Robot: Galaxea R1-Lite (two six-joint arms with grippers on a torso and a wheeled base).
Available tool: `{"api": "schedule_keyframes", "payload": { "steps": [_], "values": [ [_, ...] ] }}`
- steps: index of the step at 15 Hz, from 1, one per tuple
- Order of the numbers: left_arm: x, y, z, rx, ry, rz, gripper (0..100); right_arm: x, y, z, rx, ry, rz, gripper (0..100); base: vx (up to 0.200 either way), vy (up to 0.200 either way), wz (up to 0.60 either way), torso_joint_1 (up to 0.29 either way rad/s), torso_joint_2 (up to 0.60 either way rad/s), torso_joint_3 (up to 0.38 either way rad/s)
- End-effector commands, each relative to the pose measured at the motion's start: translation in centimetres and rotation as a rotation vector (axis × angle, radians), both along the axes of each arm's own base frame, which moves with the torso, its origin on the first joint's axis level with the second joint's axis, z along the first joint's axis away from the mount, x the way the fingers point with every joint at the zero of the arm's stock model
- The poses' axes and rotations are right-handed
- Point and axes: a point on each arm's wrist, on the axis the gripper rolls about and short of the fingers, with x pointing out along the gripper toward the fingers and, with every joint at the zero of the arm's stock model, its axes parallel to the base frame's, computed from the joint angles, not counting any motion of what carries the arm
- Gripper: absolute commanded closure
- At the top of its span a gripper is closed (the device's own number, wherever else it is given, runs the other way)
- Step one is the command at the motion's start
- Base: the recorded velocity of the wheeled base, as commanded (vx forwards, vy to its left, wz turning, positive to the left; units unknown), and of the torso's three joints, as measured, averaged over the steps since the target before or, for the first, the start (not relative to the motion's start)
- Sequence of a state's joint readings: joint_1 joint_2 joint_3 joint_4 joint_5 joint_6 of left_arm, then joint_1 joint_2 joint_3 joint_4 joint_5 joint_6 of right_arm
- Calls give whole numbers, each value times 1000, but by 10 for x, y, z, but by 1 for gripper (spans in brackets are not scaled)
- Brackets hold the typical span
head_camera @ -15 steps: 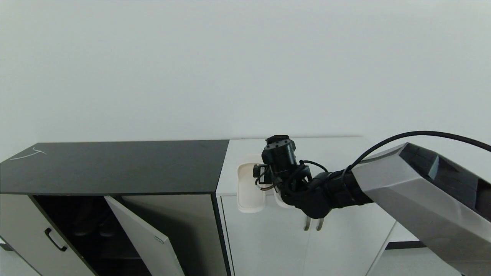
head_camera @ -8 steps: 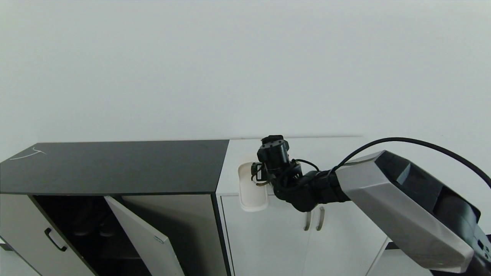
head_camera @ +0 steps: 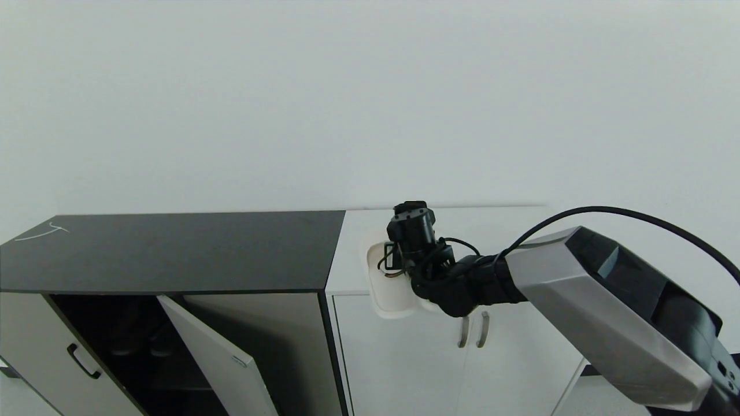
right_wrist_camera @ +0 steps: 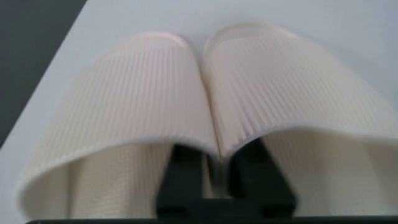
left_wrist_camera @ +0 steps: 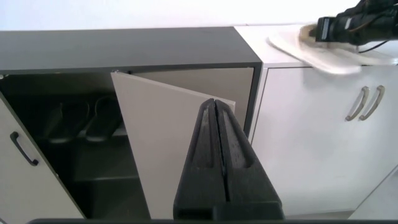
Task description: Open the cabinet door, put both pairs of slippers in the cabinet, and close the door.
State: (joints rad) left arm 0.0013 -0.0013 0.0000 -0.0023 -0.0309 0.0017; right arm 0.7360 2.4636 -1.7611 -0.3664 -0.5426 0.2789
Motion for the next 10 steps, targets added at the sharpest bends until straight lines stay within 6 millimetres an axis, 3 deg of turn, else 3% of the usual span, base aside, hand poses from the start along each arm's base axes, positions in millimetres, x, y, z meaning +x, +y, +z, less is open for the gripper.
{"api": "schedule_keyframes", "payload": {
  "steps": [1, 2, 4, 6, 9, 10],
  "values": [
    [0, 0, 0, 0, 2, 0, 100, -21, 1, 31, 34, -30, 33, 100, 0, 0, 0, 0, 0, 0],
    [0, 0, 0, 0, 1, 0, 100, -33, 2, 41, 46, -38, 56, 100, 0, 0, 0, 0, 0, 0],
    [0, 0, 0, 0, 1, 0, 100, -68, 2, 61, 91, -67, 143, 100, -200, 0, 0, 2, 7, 2],
    [0, 0, 0, 0, 1, 0, 100, -112, -11, 75, 147, -71, 326, 100, -200, 0, 0, 2, 2, 2],
    [0, 0, 0, -2, 1, 0, 100, -176, -66, 70, 203, -4, 663, 100, -200, 0, 0, 2, 7, 7],
    [0, 0, 0, -2, 1, 0, 100, -185, -77, 65, 203, 15, 705, 100, -200, 0, 0, -7, -2, 7]
  ]
}}
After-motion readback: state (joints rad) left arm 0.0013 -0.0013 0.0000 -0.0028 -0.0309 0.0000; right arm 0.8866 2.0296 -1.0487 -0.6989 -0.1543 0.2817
